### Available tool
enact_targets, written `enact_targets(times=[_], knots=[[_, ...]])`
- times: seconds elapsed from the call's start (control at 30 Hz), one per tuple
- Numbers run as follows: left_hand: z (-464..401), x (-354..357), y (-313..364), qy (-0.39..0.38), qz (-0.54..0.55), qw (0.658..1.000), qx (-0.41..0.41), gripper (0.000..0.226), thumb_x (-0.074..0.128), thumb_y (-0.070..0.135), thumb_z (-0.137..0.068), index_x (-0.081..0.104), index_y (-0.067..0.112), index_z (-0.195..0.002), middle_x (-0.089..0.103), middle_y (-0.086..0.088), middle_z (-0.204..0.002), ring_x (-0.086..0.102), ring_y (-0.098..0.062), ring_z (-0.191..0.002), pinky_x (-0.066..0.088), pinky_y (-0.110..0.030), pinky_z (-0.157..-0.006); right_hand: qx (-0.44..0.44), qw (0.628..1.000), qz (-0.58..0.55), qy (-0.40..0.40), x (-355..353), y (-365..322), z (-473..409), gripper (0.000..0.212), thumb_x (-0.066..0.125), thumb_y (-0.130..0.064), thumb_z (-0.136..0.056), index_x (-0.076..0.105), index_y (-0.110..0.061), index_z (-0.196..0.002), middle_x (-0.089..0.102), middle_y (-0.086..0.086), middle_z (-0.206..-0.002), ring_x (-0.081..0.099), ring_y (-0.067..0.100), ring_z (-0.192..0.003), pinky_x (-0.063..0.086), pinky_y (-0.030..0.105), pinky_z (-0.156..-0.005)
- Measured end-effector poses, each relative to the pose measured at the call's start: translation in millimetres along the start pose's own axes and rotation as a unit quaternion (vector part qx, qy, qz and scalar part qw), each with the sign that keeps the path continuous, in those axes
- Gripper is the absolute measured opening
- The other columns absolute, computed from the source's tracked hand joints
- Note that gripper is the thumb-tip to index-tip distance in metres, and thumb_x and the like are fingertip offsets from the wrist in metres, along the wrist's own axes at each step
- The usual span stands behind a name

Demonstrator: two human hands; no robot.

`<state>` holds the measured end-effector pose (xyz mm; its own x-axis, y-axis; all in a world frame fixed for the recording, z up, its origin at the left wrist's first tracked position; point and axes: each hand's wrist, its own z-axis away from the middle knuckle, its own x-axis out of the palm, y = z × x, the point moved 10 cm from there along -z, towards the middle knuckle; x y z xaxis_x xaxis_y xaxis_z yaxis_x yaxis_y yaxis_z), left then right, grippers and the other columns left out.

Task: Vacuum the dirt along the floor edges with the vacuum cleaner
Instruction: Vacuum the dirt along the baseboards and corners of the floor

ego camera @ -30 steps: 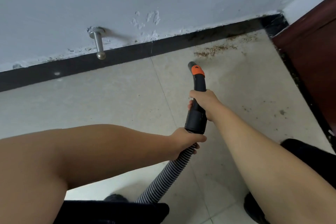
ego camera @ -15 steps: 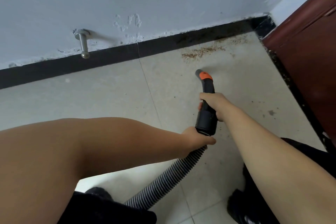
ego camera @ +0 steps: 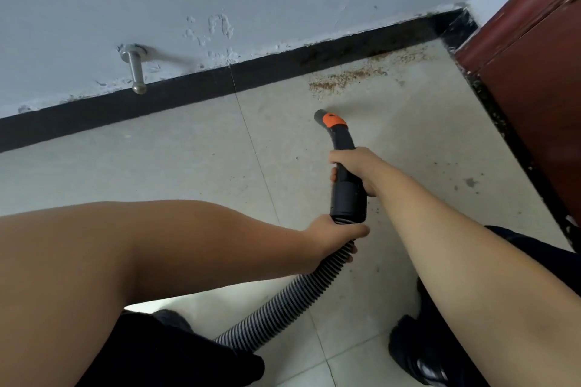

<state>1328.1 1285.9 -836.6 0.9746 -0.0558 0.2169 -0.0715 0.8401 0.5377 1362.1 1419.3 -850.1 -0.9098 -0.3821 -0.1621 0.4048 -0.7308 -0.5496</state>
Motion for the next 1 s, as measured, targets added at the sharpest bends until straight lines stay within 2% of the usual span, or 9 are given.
enact_targets(times=[0.17, 0.27, 0.4, 0.47, 0.53, 0.7, 0.83, 0.93, 1.0], knots=[[8, 35, -7, -0.069, -0.052, 0.996, -0.023, 0.02, 0.068, 0.026, -0.088, 0.052, 0.016, -0.092, 0.059, -0.004, -0.072, 0.057, -0.013, -0.056, 0.049, -0.017, -0.047, 0.036, 0.996, -0.053, 0.064, -45, 37, 12, 0.01, 0.06, -0.008, -0.082, 0.05, -0.01, -0.083, 0.058, 0.003, -0.044, 0.056, 0.015, -0.037, 0.048, 0.024, -0.043], [18, 54, -22, -0.088, -0.049, 0.994, -0.029, 0.021, 0.068, 0.027, -0.087, 0.053, 0.015, -0.095, 0.059, -0.004, -0.071, 0.056, -0.013, -0.055, 0.049, -0.018, -0.047, 0.053, 0.995, -0.05, 0.064, -53, 61, 26, 0.01, 0.059, -0.011, -0.084, 0.051, -0.01, -0.08, 0.057, 0.003, -0.045, 0.054, 0.015, -0.038, 0.049, 0.028, -0.049], [32, 59, -41, -0.095, -0.024, 0.995, -0.036, 0.023, 0.068, 0.029, -0.086, 0.054, 0.014, -0.097, 0.059, -0.003, -0.072, 0.057, -0.013, -0.056, 0.049, -0.018, -0.05, 0.058, 0.997, 0.0, 0.044, -39, 70, 39, 0.007, 0.059, -0.011, -0.083, 0.055, -0.009, -0.079, 0.059, 0.004, -0.049, 0.056, 0.017, -0.042, 0.054, 0.033, -0.061], [37, 57, -46, -0.09, 0.001, 0.995, -0.034, 0.022, 0.068, 0.029, -0.086, 0.055, 0.013, -0.094, 0.059, -0.003, -0.072, 0.057, -0.014, -0.058, 0.05, -0.022, -0.055, 0.053, 0.998, 0.037, 0.024, -24, 64, 44, 0.006, 0.06, -0.01, -0.083, 0.055, -0.008, -0.084, 0.06, 0.005, -0.05, 0.058, 0.017, -0.043, 0.054, 0.03, -0.056], [41, 53, -49, -0.081, 0.025, 0.996, -0.032, 0.02, 0.067, 0.03, -0.087, 0.054, 0.015, -0.09, 0.059, -0.003, -0.071, 0.058, -0.014, -0.058, 0.05, -0.019, -0.053, 0.046, 0.997, 0.066, -0.005, -7, 57, 46, 0.009, 0.06, -0.009, -0.083, 0.053, -0.008, -0.087, 0.06, 0.005, -0.05, 0.058, 0.016, -0.043, 0.052, 0.027, -0.05], [45, 45, -51, -0.063, 0.049, 0.996, -0.032, 0.021, 0.066, 0.034, -0.087, 0.055, 0.016, -0.087, 0.061, -0.003, -0.07, 0.059, -0.013, -0.055, 0.05, -0.016, -0.049, 0.045, 0.991, 0.112, -0.065, 23, 45, 47, 0.015, 0.06, -0.008, -0.081, 0.05, -0.008, -0.092, 0.061, 0.005, -0.053, 0.06, 0.017, -0.047, 0.053, 0.03, -0.053], [33, 39, -39, -0.054, 0.017, 0.998, -0.029, 0.02, 0.066, 0.03, -0.086, 0.053, 0.016, -0.084, 0.059, -0.003, -0.069, 0.057, -0.013, -0.053, 0.049, -0.018, -0.049, 0.05, 0.997, 0.061, -0.007, 1, 41, 40, 0.009, 0.058, -0.007, -0.084, 0.05, -0.007, -0.087, 0.059, 0.005, -0.047, 0.056, 0.015, -0.039, 0.051, 0.026, -0.045], [16, 34, -21, -0.049, -0.031, 0.998, -0.022, 0.019, 0.068, 0.026, -0.085, 0.052, 0.015, -0.084, 0.057, -0.003, -0.069, 0.055, -0.013, -0.053, 0.049, -0.02, -0.049, 0.067, 0.995, -0.03, 0.064, -35, 44, 30, 0.008, 0.057, -0.009, -0.086, 0.049, -0.009, -0.082, 0.055, 0.003, -0.042, 0.052, 0.013, -0.035, 0.05, 0.027, -0.049], [5, 32, -11, -0.037, -0.047, 0.998, -0.019, 0.019, 0.068, 0.024, -0.085, 0.052, 0.014, -0.083, 0.057, -0.004, -0.068, 0.054, -0.015, -0.054, 0.049, -0.023, -0.054, 0.062, 0.993, -0.052, 0.081, -47, 38, 22, 0.008, 0.056, -0.009, -0.086, 0.049, -0.009, -0.084, 0.055, 0.003, -0.042, 0.052, 0.013, -0.036, 0.05, 0.029, -0.052]])
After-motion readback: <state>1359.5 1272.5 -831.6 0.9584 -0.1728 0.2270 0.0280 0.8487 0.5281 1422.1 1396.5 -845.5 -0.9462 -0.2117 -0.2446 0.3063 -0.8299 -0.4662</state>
